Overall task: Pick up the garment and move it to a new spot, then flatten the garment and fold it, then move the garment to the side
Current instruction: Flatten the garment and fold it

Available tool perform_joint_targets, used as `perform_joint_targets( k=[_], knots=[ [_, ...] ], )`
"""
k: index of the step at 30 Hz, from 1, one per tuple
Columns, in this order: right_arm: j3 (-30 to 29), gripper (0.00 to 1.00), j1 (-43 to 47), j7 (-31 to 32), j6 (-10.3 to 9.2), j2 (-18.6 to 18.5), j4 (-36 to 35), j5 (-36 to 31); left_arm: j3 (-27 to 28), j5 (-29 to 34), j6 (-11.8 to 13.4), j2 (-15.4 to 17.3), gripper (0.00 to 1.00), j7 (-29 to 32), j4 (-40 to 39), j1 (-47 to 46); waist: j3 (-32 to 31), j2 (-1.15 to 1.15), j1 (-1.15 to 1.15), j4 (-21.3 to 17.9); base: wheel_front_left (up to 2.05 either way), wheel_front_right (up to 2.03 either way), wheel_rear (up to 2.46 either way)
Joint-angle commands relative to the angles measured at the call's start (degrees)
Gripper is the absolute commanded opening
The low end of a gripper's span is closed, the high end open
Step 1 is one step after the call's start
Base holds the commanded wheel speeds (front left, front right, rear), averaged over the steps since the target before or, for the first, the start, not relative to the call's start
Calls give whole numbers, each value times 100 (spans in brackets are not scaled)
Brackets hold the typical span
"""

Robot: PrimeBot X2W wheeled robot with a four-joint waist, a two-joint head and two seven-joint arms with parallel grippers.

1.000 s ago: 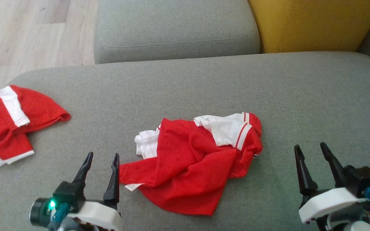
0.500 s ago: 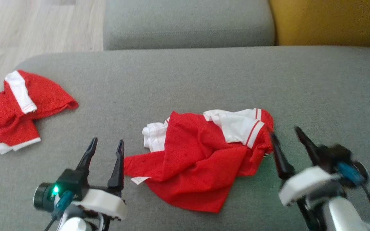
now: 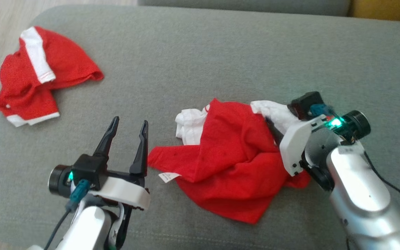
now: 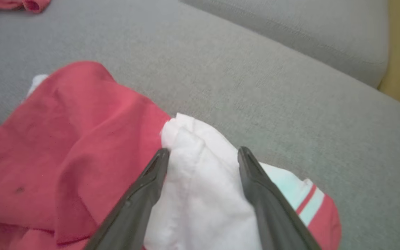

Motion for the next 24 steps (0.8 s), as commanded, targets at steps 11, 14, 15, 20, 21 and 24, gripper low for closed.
perform_joint_targets(
  k=[11,14,15,20,21,24],
  knots=[
    [-503,0,-12,-104,-5,64,-166,612,380,200,-83,-96,100,-69,-145,-306,58,0,0,-93,0,0,0],
    [-1179,0,345,-513,-5,294,-378,713,450,227,-97,-107,100,-69,-144,-266,-3,0,0,-225,0,0,0],
    [-1425,0,480,-652,-5,366,-455,736,471,237,-105,-102,100,-69,-149,-248,-20,0,0,-268,0,0,0],
    [-2464,0,1122,-1058,-5,652,-652,1144,576,262,-159,-58,100,-69,-161,-174,-50,0,0,-489,0,0,0],
    [-2597,0,1235,-1085,-5,673,-642,1213,588,268,-167,-57,100,-69,-160,-167,-55,0,0,-524,0,0,0],
    [-2876,46,1503,-1219,-5,707,-598,1561,610,285,-187,-56,100,-69,-153,-138,-68,0,0,-622,0,0,0]
  ],
)
